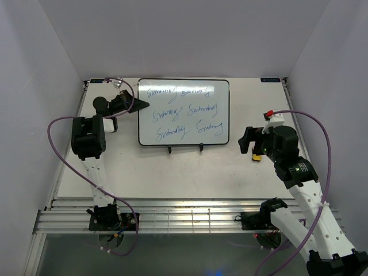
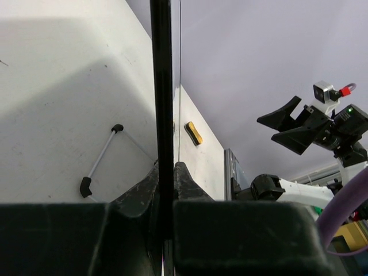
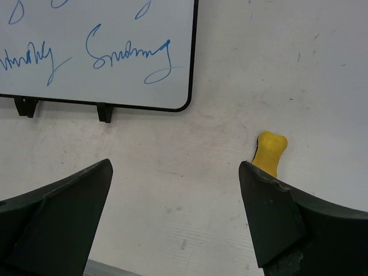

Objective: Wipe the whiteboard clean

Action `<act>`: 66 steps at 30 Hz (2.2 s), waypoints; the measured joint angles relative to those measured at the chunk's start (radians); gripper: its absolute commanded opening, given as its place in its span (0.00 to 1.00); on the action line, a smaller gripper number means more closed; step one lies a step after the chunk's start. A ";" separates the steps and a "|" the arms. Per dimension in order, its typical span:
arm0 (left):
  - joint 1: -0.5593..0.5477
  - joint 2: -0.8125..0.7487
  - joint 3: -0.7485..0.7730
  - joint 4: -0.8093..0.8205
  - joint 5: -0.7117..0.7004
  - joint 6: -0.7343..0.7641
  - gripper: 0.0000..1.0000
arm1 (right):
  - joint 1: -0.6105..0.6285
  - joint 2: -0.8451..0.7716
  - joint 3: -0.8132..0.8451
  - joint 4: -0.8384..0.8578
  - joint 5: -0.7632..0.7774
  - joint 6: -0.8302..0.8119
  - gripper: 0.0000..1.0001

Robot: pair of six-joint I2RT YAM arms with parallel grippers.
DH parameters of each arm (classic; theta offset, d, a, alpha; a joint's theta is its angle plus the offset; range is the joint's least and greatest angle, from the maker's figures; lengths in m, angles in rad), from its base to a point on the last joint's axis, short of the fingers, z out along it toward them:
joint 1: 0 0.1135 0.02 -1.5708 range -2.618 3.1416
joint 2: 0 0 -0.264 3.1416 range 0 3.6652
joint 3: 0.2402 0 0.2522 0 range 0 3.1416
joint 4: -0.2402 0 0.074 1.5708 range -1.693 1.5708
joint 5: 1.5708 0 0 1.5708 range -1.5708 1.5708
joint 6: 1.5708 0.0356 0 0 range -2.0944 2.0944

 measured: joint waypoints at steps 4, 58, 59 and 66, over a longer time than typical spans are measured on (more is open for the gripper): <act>0.000 -0.015 0.000 -0.002 -0.037 -0.023 0.00 | 0.000 -0.006 0.000 0.001 0.023 0.005 0.96; -0.025 -0.866 -0.235 -0.544 -0.288 0.126 0.00 | -0.233 0.667 -0.063 0.125 0.143 0.103 0.67; -0.021 -0.874 -0.248 -0.562 -0.288 0.128 0.00 | -0.233 0.672 -0.063 0.127 0.142 0.102 0.66; -0.011 -0.892 -0.315 -0.628 -0.279 0.161 0.00 | -0.239 0.685 -0.060 0.147 0.138 0.084 0.60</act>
